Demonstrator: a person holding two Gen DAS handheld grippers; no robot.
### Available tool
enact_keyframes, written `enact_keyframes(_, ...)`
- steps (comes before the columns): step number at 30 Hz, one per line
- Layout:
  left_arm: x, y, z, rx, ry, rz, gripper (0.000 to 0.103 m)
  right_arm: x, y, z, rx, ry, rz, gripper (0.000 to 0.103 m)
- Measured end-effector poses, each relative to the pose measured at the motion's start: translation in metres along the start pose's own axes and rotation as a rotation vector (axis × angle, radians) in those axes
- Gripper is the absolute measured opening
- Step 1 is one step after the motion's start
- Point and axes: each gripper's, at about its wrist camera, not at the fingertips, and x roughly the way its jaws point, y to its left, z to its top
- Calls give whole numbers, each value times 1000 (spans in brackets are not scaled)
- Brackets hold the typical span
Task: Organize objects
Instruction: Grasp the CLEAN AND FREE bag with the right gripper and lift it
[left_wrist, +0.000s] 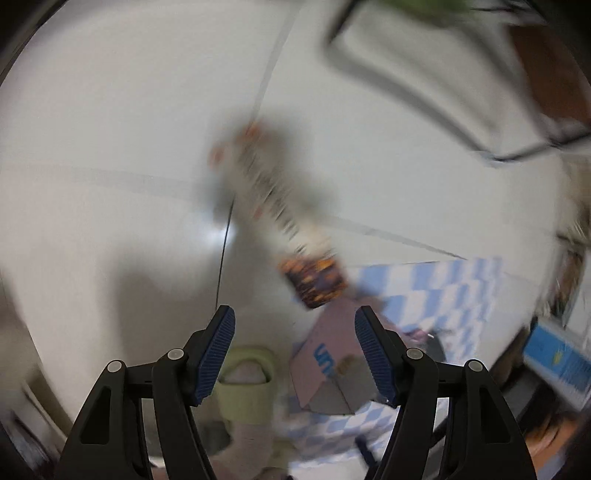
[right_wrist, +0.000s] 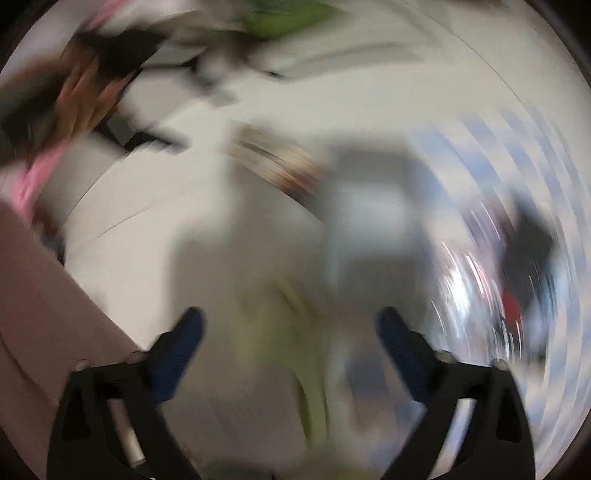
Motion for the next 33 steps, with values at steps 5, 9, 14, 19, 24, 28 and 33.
enact_keyframes(5, -121, -17, 0, 144, -341, -125, 79, 92, 60, 95, -266, 132, -137, 103)
enact_keyframes(9, -144, 4, -3, 53, -475, -105, 80, 177, 56, 132, -320, 363, -268, 103)
enact_keyframes(14, -138, 31, 18, -38, -403, -185, 80, 240, 29, 143, -339, 550, -278, 103)
enact_keyframes(19, -162, 51, 38, -103, -422, -219, 80, 262, 17, 134, -468, 632, -295, 103)
enact_keyframes(24, -148, 43, 37, -95, -414, -236, 80, 261, 13, 139, -446, 609, -301, 100)
enact_keyframes(28, -142, 43, 36, -93, -403, -236, 80, 248, 23, 134, -448, 569, -291, 62)
enact_keyframes(33, -140, 38, 29, -95, -415, -226, 80, 234, 19, 122, -357, 547, -271, 22)
